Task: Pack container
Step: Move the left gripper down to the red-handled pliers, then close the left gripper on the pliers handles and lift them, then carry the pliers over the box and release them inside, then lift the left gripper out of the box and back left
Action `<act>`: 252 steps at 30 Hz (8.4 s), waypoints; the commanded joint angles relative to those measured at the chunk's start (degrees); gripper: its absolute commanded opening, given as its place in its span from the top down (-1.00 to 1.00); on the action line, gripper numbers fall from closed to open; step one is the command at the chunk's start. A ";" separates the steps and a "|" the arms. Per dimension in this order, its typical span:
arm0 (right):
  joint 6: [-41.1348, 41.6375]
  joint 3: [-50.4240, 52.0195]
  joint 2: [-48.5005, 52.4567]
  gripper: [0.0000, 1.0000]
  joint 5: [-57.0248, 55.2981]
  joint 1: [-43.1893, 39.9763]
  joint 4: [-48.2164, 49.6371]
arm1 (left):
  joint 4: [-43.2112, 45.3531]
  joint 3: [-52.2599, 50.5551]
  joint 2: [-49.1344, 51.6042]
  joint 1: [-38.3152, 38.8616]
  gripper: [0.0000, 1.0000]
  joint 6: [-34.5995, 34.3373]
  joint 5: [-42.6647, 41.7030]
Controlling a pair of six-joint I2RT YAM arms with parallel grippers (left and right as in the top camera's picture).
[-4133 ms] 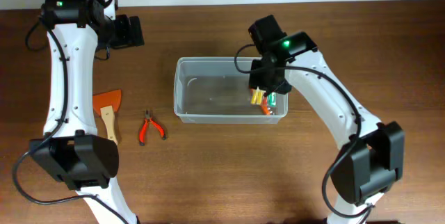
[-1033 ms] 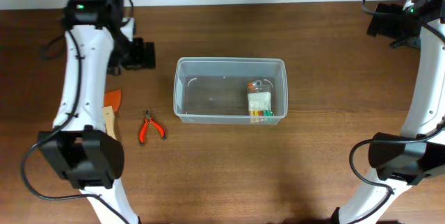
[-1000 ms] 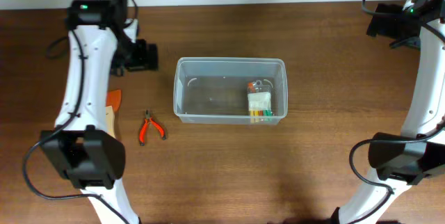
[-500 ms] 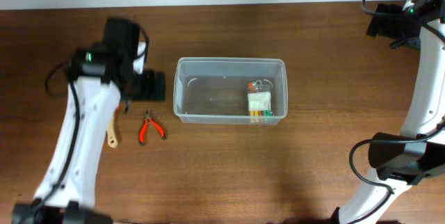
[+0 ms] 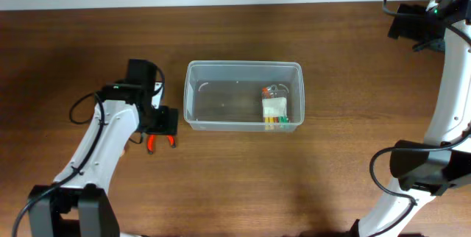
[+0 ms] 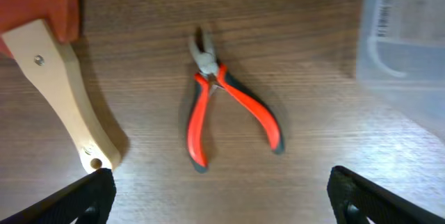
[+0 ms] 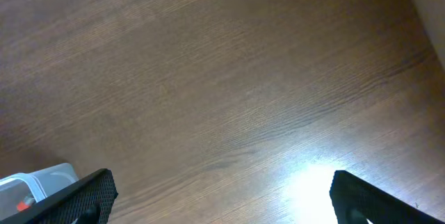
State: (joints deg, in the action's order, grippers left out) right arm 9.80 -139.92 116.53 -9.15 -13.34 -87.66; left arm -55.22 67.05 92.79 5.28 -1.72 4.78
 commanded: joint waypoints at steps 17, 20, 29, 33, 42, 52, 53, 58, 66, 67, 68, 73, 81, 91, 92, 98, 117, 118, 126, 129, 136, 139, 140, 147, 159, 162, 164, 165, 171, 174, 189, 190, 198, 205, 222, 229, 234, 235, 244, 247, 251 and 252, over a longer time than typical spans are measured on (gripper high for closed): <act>-0.52 -0.22 -0.96 -0.97 -0.13 0.20 0.02 | 2.95 -0.44 15.98 -3.96 -0.79 4.42 -3.08; -0.52 -0.22 -0.96 -0.97 -0.13 0.20 0.02 | 3.19 -0.44 16.87 -3.96 -0.79 4.63 -3.08; -0.52 -0.22 -0.96 -0.97 -0.11 0.20 0.02 | 3.30 -0.44 16.98 -3.96 -0.62 6.56 -3.52; -0.52 -0.22 -0.96 -0.97 -0.11 0.20 0.02 | 3.17 -0.44 16.98 -4.79 -0.62 6.56 -3.52; -0.52 -0.22 -0.96 -0.98 -0.13 0.20 0.02 | 2.51 -0.44 16.96 -9.57 -0.65 6.54 -6.71; -0.52 -0.22 -0.96 -0.97 -0.13 0.20 0.02 | 2.51 -0.44 16.96 -9.94 -0.64 6.56 -9.97; -0.52 -0.22 -0.96 -0.97 -0.13 0.20 0.02 | 2.51 -0.44 16.98 -9.94 -0.61 6.56 -9.97; -0.55 -0.22 -0.96 -0.97 -0.13 0.20 0.02 | 2.51 -0.44 16.96 -9.94 -0.30 6.54 -9.99; -0.52 -0.22 -0.96 -0.97 -0.13 0.20 0.02 | 2.62 -0.44 16.98 -9.49 -0.09 6.54 -10.19; -0.52 -0.22 -0.96 -0.97 -0.13 0.20 0.02 | 2.69 -0.44 16.98 -9.31 -0.09 6.54 -10.38; -0.52 -0.22 -0.96 -0.97 -0.11 0.20 0.02 | 2.73 -0.44 16.98 -9.07 -0.09 6.54 -10.93; -0.52 -0.22 -0.96 -0.97 -0.11 0.20 0.02 | 4.07 -0.48 16.98 -7.61 -0.08 6.49 -12.57; -0.52 -0.22 -0.96 -0.97 -0.13 0.20 0.02 | 4.79 -0.48 16.98 -5.97 -0.07 6.54 -12.46; -0.52 -0.22 -0.96 -0.97 -0.11 0.20 0.02 | 4.70 -1.36 16.98 -5.97 0.18 6.51 -12.48; -0.55 -0.22 -0.96 -0.97 -0.13 0.20 0.02 | 4.70 -1.60 16.98 -5.97 0.21 6.51 -12.48; -0.52 -0.22 -0.96 -0.97 -0.11 0.20 0.02 | 5.25 -4.31 16.98 -5.97 0.31 6.49 -12.48; -0.52 -0.22 -0.96 -0.97 -0.13 0.20 0.02 | 5.62 -4.94 16.96 -5.97 0.96 5.86 -12.50; -0.55 -0.22 -0.96 -0.97 -0.11 0.20 0.02 | 5.40 -4.37 16.96 -5.97 0.96 5.86 -12.50; -0.52 -0.22 -0.96 -0.97 -0.13 0.20 0.02 | 1.81 4.20 16.96 -5.97 0.96 5.86 -12.26; -0.52 -0.22 -0.96 -0.97 -0.13 0.20 0.02 | -0.46 8.63 16.96 -5.97 0.96 5.88 -12.26; -0.55 -0.22 -0.96 -0.98 -0.13 0.20 0.02 | -7.21 19.43 16.96 -5.97 0.96 5.90 -10.54; -0.52 -0.22 -0.96 -0.97 -0.13 0.20 0.02 | -10.10 23.54 16.96 -5.79 0.96 5.88 -10.58; -0.52 -0.22 -0.96 -0.97 -0.13 0.20 0.02 | -10.88 24.61 16.96 -5.75 0.96 5.90 -10.58; -0.52 -0.22 -0.96 -0.97 -0.11 0.20 0.02 | -16.65 34.82 16.92 -4.24 0.96 5.88 -10.58; -0.52 -0.22 -0.96 -0.97 -0.11 0.20 0.02 | -20.28 43.63 16.92 5.51 0.96 3.43 -12.96; -0.52 -0.22 -0.96 -0.97 -0.13 0.20 0.02 | -19.12 43.63 16.92 10.21 0.96 3.43 -12.96; -0.52 -0.22 -0.96 -0.97 -0.11 0.20 0.02 | -18.01 43.63 16.92 12.74 0.96 3.19 -12.94; -0.52 -0.22 -0.96 -0.97 -0.11 0.20 0.04 | -17.33 43.63 16.92 13.99 0.96 2.95 -12.92; -0.52 -0.22 -0.96 -0.97 -0.13 0.20 0.02 | -13.29 43.63 16.94 19.26 0.96 2.36 -12.28; -0.52 -0.22 -0.96 -0.97 -0.13 0.20 0.02 | -12.24 43.63 17.38 20.31 0.96 2.36 -12.28; -0.52 -0.22 -0.96 -0.97 -0.13 0.20 0.02 | -12.31 43.63 28.26 20.61 0.96 2.40 -12.31; -0.52 -0.22 -0.96 -0.97 -0.11 0.20 0.02 | -12.57 43.58 28.74 20.61 0.96 2.40 -12.31; -0.52 -0.22 -0.96 -0.97 -0.11 0.20 0.02 | -12.09 43.47 32.98 20.61 0.95 2.43 -12.28; -0.52 -0.22 -0.96 -0.97 -0.11 0.20 0.02 | -10.73 43.41 35.43 20.61 0.77 2.45 -12.26; -0.52 -0.22 -0.96 -0.97 -0.13 0.20 0.02 | -14.62 49.16 37.38 19.67 0.22 2.60 -12.28; -0.52 -0.22 -0.96 -0.97 -0.13 0.20 0.02 | -27.67 67.06 37.38 14.69 -0.05 1.22 -9.51; -0.52 -0.22 -0.96 -0.97 -0.13 0.20 0.02 | -34.47 75.62 37.38 8.44 -0.41 -2.16 0.22; -0.52 -0.22 -0.96 -0.97 -0.13 0.20 0.02 | -35.39 76.02 37.38 7.06 -0.46 -2.16 0.70; -0.52 -0.22 -0.96 -0.97 -0.13 0.20 0.04 | -37.57 75.71 37.38 -1.79 -0.59 -5.81 2.82; -0.52 -0.22 -0.96 -0.97 -0.11 0.20 0.02 | -38.51 75.71 37.38 -3.63 -0.59 -5.81 3.58; -0.52 -0.22 -0.96 -0.97 -0.11 0.20 0.02 | -40.96 75.69 37.38 -5.66 -0.60 -5.84 8.57; -0.52 -0.22 -0.96 -0.97 -0.13 0.20 0.04 | -41.35 75.69 37.38 -6.14 -0.60 -5.86 8.55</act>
State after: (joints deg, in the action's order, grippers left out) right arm 9.80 -139.92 116.53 -9.15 -13.34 -87.66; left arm -95.57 142.30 130.39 0.80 -6.74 9.39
